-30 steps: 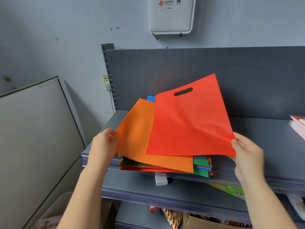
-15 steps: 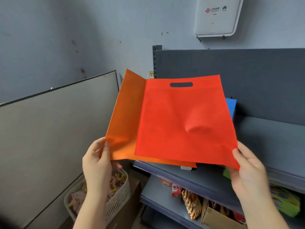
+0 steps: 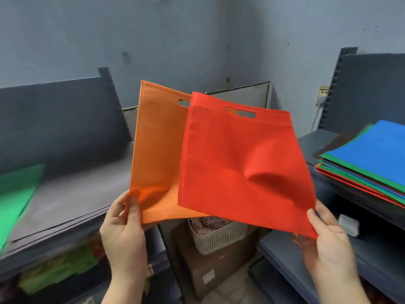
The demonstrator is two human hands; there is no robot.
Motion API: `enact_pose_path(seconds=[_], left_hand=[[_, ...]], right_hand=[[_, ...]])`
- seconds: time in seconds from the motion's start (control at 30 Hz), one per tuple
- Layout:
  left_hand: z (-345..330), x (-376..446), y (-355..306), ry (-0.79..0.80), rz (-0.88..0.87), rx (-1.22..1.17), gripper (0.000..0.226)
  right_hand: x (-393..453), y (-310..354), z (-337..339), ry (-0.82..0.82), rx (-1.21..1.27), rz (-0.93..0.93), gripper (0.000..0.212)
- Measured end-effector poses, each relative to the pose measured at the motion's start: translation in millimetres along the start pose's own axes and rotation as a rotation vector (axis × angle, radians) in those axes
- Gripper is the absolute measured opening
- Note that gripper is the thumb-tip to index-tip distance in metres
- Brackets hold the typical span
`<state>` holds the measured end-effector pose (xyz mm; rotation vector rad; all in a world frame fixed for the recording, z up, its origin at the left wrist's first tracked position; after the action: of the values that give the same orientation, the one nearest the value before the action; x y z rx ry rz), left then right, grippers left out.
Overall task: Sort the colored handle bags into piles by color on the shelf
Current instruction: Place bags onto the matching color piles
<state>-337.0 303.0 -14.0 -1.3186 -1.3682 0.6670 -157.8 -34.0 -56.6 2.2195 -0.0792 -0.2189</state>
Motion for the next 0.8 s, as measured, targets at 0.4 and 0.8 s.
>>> enact_pose_path(seconds=[0.4,0.8], left_hand=[[190,65,-46,-0.338,-0.02,-0.018,0.014],[381,137,-95,-0.519,-0.089,0.032,0.014]], right_hand=[[-102,-112,-144,0.249,0.026,-0.27,0.034],[-265,-196,-263,0.415,0.082,-0.41,0.052]])
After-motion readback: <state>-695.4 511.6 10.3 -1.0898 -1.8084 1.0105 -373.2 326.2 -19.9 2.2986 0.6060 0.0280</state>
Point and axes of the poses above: each hand's wrist, its own x-axis towards the middle knuckle, its own z-axis out of the back of the hand, y = z × x, the point moved 9 cm from there along x, towards the middle knuckle, and after that the axes turned 10 degrees about -y, right-handed, at the moved point
